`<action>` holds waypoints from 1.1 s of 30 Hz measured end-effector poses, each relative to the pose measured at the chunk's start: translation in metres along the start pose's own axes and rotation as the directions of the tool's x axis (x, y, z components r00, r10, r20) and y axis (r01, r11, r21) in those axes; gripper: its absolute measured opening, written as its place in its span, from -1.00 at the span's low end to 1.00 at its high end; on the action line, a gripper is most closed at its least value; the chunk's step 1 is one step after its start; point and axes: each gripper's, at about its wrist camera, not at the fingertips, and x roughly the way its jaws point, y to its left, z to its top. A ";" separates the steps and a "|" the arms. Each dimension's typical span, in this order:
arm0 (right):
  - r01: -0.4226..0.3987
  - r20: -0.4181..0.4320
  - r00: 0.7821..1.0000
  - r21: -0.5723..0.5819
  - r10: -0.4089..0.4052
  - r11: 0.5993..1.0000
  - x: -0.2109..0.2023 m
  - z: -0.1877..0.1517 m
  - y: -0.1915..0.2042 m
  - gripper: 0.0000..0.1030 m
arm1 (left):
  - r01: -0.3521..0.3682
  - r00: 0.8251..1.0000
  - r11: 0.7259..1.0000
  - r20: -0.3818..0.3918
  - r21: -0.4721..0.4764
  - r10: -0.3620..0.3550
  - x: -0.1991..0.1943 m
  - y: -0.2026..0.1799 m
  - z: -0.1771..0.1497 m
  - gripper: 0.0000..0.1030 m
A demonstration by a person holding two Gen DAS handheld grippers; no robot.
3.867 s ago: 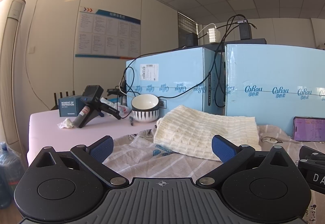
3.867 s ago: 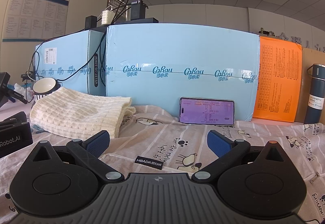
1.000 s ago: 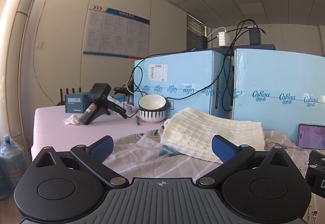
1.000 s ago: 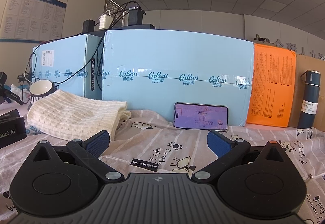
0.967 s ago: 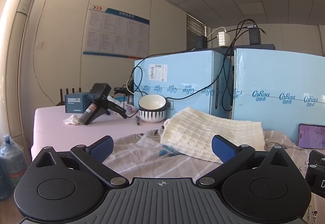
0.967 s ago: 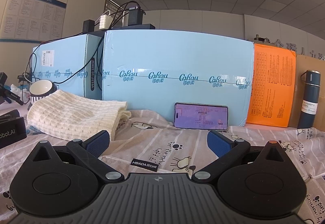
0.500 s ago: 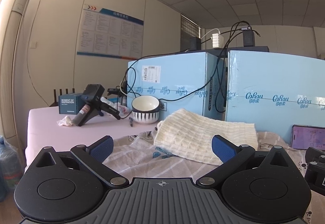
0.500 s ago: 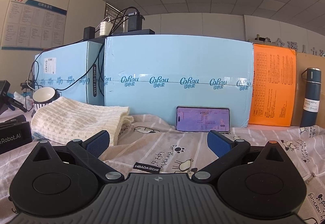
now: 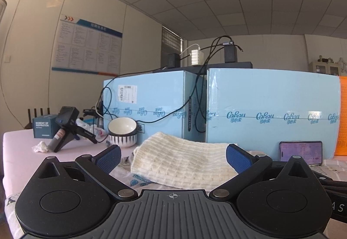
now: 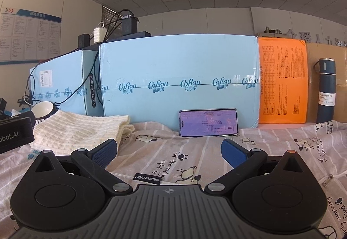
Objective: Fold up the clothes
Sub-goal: 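Turn both tools toward the brown jacket pile and grasp it with both grippers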
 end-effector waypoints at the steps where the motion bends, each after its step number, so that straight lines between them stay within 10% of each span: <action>1: 0.007 -0.002 1.000 0.000 -0.007 1.000 0.000 0.000 -0.002 1.00 | 0.030 1.000 0.999 -0.008 -0.014 -0.030 0.001 0.001 0.001 1.00; 9: 0.051 -0.025 0.998 0.039 -0.050 0.998 -0.012 0.002 -0.027 1.00 | 0.276 0.958 0.958 -0.057 -0.078 -0.280 0.010 -0.013 0.003 1.00; 19: 0.170 0.045 0.983 0.126 -0.177 0.977 -0.065 0.019 -0.109 1.00 | 0.604 0.788 0.786 -0.054 -0.133 -0.614 0.017 -0.084 0.021 1.00; 28: 0.489 0.092 0.865 0.067 -0.493 0.870 -0.103 0.032 -0.220 1.00 | 0.818 0.513 0.523 -0.106 -0.240 -0.852 0.035 -0.188 0.028 0.99; 33: 0.641 0.057 0.768 -0.057 -0.638 0.766 -0.111 0.035 -0.276 1.00 | 0.863 0.314 0.365 -0.195 -0.349 -0.929 0.047 -0.261 0.014 0.99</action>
